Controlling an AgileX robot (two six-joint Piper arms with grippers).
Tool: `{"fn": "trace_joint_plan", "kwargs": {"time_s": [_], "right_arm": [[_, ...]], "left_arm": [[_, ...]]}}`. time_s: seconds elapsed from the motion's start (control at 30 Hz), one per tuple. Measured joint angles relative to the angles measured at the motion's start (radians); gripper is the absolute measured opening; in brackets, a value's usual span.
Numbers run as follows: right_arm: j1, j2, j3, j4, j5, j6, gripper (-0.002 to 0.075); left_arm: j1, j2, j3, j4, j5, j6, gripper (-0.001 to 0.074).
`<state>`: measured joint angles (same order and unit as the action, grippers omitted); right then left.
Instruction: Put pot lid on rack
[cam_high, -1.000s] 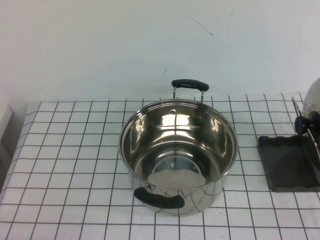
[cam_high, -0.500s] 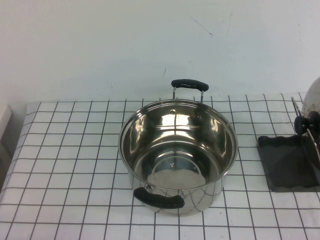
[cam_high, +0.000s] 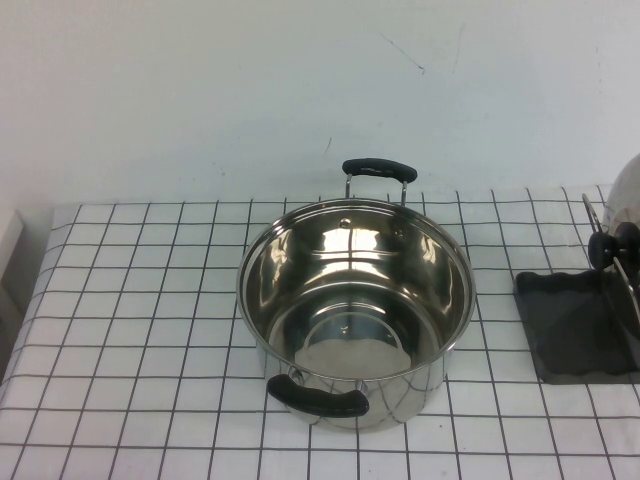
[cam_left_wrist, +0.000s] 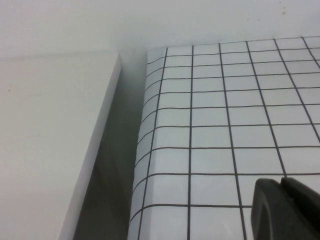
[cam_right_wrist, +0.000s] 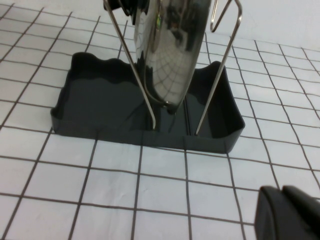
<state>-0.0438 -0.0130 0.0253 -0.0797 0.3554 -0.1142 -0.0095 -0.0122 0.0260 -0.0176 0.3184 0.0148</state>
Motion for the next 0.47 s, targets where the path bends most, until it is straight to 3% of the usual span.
{"fn": "trace_joint_plan", "kwargs": {"time_s": [0.2,0.47], "right_arm": [[0.000,0.000,0.000,0.000,0.000,0.000,-0.0001],[0.000,0.000,0.000,0.000,0.000,0.000,-0.0001]], "left_arm": [[-0.058,0.000,0.000,0.006,0.000,0.000,-0.0002],[-0.064,0.000,0.000,0.008,0.000,0.000,-0.0002]]}}
